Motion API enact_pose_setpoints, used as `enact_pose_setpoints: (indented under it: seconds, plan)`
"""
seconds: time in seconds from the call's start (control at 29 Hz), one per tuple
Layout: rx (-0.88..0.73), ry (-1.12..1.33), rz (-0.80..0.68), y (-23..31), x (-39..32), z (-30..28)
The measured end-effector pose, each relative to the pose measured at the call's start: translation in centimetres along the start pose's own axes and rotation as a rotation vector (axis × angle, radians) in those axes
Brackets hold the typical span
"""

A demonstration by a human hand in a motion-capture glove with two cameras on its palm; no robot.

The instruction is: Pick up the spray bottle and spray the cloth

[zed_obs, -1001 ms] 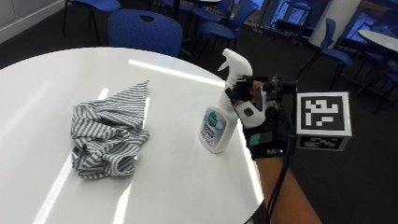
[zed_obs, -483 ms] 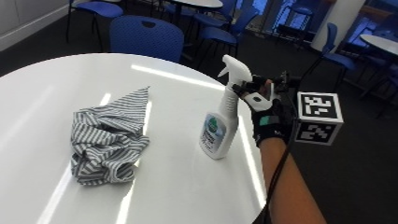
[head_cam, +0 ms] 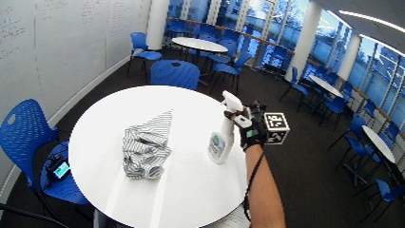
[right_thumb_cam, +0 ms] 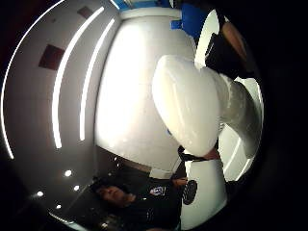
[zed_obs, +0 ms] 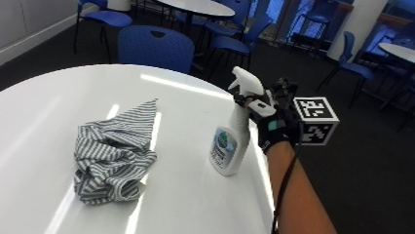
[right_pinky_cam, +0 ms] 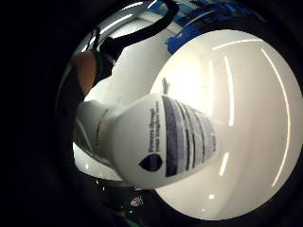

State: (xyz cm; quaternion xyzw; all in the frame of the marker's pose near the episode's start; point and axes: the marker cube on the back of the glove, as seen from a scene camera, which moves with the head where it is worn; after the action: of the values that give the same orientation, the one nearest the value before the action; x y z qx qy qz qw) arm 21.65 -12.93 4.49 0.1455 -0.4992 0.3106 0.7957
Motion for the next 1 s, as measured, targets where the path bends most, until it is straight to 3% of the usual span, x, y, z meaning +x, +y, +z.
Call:
enact_pose_setpoints:
  seconds: [0.45,1.0]
  plan:
    - [0.027,0.022,0.040,-1.6,-1.5,3.5]
    - [0.209,0.135,-0.078,-1.9,-3.6,5.2]
